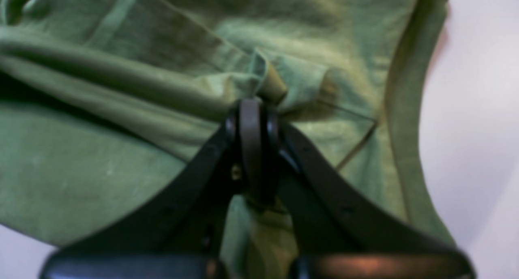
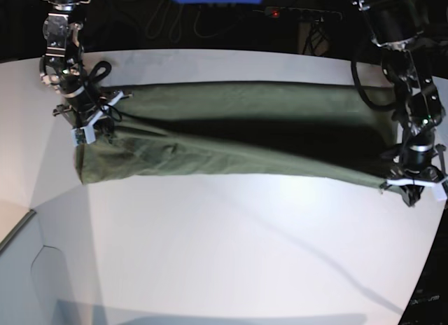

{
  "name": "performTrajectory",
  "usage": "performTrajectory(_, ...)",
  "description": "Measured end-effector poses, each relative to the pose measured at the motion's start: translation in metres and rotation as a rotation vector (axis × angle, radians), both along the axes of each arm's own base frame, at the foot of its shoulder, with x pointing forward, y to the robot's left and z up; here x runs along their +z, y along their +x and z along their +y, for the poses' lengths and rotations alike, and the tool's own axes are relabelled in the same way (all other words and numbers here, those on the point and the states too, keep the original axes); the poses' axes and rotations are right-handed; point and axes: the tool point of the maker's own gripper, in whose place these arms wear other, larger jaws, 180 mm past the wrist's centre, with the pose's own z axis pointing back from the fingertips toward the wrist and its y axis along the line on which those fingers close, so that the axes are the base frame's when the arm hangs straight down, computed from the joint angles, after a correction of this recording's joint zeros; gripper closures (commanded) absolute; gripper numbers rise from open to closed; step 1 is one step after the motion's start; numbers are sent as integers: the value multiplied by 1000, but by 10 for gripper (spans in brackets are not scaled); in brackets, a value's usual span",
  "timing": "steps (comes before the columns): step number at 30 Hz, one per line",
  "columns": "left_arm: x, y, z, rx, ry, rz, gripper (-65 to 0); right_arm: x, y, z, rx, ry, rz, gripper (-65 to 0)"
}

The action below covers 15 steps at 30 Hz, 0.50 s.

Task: Layout the t-shirt on the table in an organized manner, then fold the t-shirt properly
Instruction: 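Regrasp the shirt end with the left gripper and straighten the strip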

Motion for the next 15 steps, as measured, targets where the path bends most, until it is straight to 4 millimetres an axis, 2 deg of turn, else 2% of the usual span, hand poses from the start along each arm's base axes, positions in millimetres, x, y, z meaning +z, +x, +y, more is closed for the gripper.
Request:
performTrajectory(3, -10, -21, 9, 31, 3, 31, 0, 0, 0, 0, 0, 0, 1, 0)
performTrajectory(9, -47, -64, 17, 62, -3, 144, 0, 0, 0, 4, -3, 11, -3, 0)
performTrajectory(15, -79, -78, 20, 83, -42, 220, 0, -1, 0, 4, -3, 12, -3, 0)
